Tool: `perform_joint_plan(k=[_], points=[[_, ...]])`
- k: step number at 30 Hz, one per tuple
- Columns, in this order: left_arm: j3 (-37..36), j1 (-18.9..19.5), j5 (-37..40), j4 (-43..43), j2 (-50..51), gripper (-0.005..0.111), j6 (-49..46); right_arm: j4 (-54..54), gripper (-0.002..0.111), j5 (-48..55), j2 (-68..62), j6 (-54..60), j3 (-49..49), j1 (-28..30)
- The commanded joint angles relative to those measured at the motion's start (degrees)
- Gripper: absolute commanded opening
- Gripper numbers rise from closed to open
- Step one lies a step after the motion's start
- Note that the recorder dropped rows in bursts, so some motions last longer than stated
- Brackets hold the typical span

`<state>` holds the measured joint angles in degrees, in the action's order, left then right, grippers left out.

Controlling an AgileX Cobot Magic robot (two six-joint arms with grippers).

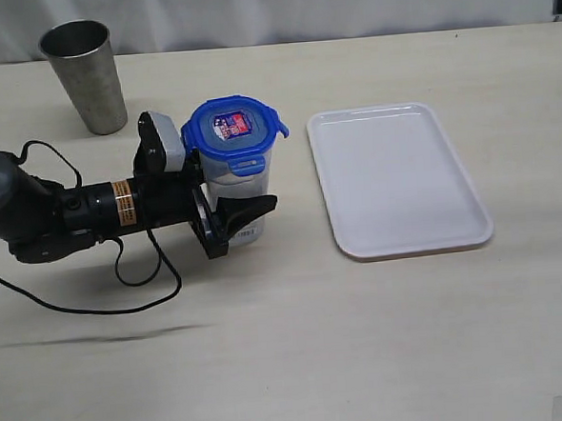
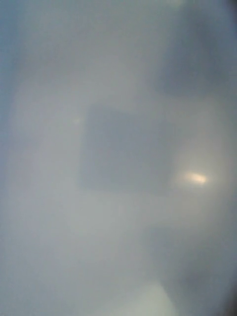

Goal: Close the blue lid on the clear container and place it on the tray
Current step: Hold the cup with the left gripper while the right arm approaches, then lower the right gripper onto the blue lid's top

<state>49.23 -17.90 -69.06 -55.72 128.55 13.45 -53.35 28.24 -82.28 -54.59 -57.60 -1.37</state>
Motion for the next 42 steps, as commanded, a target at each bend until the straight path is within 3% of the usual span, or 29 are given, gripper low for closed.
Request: perform_joint_plan(k=[1, 6, 8, 10, 17, 21, 27, 42], points=[[0.2, -0.1, 0.9, -0.8, 0.0, 0.000, 0.3, 50.5, 0.032, 5.2, -3.8, 48.2, -8.2, 0.2], [0.2, -0.1, 0.9, -1.0, 0.0, 0.000, 0.3, 95.2, 0.037, 20.0, -7.1, 88.3, -13.5, -0.1], [0.2, -0.1, 0.9, -1.0, 0.0, 0.000, 0.3, 107.9, 0.042, 25.5, -7.7, 97.5, -13.5, -0.1], [0.2, -0.1, 0.9, -1.0, 0.0, 0.000, 0.3, 113.7, 0.044, 29.9, -8.3, 100.3, -13.5, -0.8], [0.2, -0.1, 0.6, -1.0, 0.0, 0.000, 0.3, 106.5, 0.044, 24.9, -9.7, 90.9, -15.6, -8.3], [0.2, -0.1, 0.6, -1.1, 0.0, 0.000, 0.3, 98.9, 0.044, 28.6, -15.6, 83.5, -23.0, -12.2], [0.2, -0.1, 0.6, -1.2, 0.0, 0.000, 0.3, 98.7, 0.044, 34.1, -23.1, 82.2, -29.7, -16.1], [0.2, -0.1, 0.6, -1.1, 0.0, 0.000, 0.3, 93.1, 0.043, 32.7, -26.0, 79.0, -30.0, -16.8]])
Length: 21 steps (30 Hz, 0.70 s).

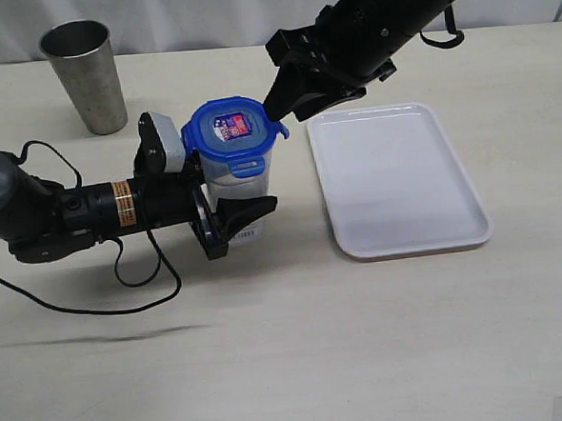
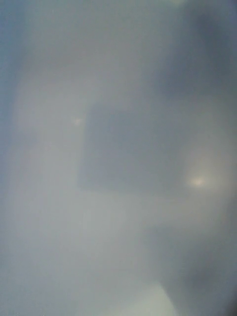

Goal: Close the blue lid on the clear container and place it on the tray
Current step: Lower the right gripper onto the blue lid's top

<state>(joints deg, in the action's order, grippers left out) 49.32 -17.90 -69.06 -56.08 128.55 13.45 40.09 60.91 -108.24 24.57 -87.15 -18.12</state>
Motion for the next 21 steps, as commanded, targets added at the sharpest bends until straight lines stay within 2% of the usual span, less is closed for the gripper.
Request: perform_joint_plan(k=[1, 21], points=[[0.1, -0.1, 0.6, -0.8, 0.0, 0.000, 0.3, -0.3, 0.043, 0.1, 0.0, -0.1, -0.5, 0.0], [0.1, -0.1, 0.6, -0.8, 0.0, 0.000, 0.3, 4.6, 0.041, 2.4, -2.9, 3.2, -0.5, 0.0]])
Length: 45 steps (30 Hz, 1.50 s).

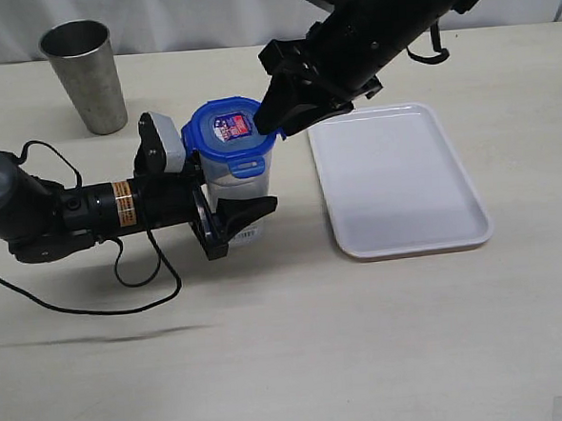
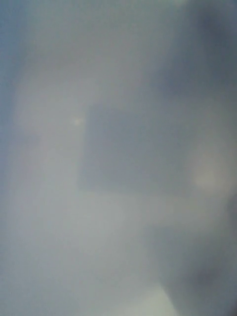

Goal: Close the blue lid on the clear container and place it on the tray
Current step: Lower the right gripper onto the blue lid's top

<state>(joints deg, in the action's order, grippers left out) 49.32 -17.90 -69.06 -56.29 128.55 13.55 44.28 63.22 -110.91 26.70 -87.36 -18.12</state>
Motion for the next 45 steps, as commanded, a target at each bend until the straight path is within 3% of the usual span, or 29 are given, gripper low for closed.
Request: perform_joint_plan(k=[1, 5, 17, 21, 24, 37, 45], points=[[0.1, -0.1, 0.6, -0.5, 0.0, 0.000, 0.2, 0.4, 0.040, 0.1, -0.3, 1.1, -0.2, 0.0], [0.1, -0.1, 0.6, -0.5, 0.0, 0.000, 0.2, 0.3, 0.035, 0.4, -1.6, 1.6, -0.2, -1.4], [0.1, -0.1, 0.6, -0.7, 0.0, 0.000, 0.2, 3.4, 0.035, 3.1, -7.2, 4.8, -0.2, -3.3], [0.1, -0.1, 0.6, -0.7, 0.0, 0.000, 0.2, 4.1, 0.022, 3.4, -7.7, 6.0, -0.2, -3.3], [0.1, -0.1, 0.6, -0.7, 0.0, 0.000, 0.2, 4.1, 0.020, 4.8, -7.7, 6.8, -0.2, -3.3], [0.1, -0.1, 0.6, -0.7, 0.0, 0.000, 0.2, 2.9, 0.048, 3.2, -5.8, 9.8, -0.5, -3.3], [0.1, -0.1, 0.6, -0.7, 0.0, 0.000, 0.2, 0.9, 0.051, 1.8, -3.2, 10.2, -0.5, -3.3]])
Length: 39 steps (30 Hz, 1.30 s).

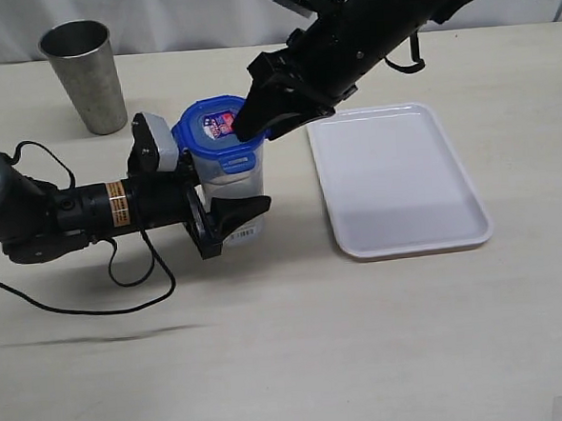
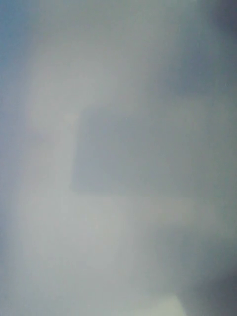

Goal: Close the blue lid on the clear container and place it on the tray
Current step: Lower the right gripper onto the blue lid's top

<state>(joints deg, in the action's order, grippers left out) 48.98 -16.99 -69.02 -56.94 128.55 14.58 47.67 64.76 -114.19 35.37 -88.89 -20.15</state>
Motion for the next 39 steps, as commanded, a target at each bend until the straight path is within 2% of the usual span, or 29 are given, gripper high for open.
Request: perform_joint_plan(k=[1, 14, 21, 29, 39], points=[[0.5, -1.0, 0.6, 0.0, 0.0, 0.000, -0.8, -2.5, 0.051, -0.1, 0.7, 1.5, 1.0, -1.3], [0.5, -1.0, 0.6, 0.0, 0.0, 0.000, -0.7, -2.5, 0.051, -1.9, 4.4, 4.0, 1.0, -1.3], [0.5, -1.0, 0.6, -0.4, 0.0, 0.000, -0.7, -2.5, 0.064, -3.3, 4.4, 4.0, 1.0, -1.3], [0.5, -1.0, 0.6, -0.4, 0.0, 0.000, -0.7, -5.3, 0.064, -8.4, 6.9, 5.7, 1.0, -1.3], [0.5, -1.0, 0.6, -0.4, 0.0, 0.000, -0.7, -5.3, 0.062, -9.3, 13.5, 11.1, 1.0, -1.3]])
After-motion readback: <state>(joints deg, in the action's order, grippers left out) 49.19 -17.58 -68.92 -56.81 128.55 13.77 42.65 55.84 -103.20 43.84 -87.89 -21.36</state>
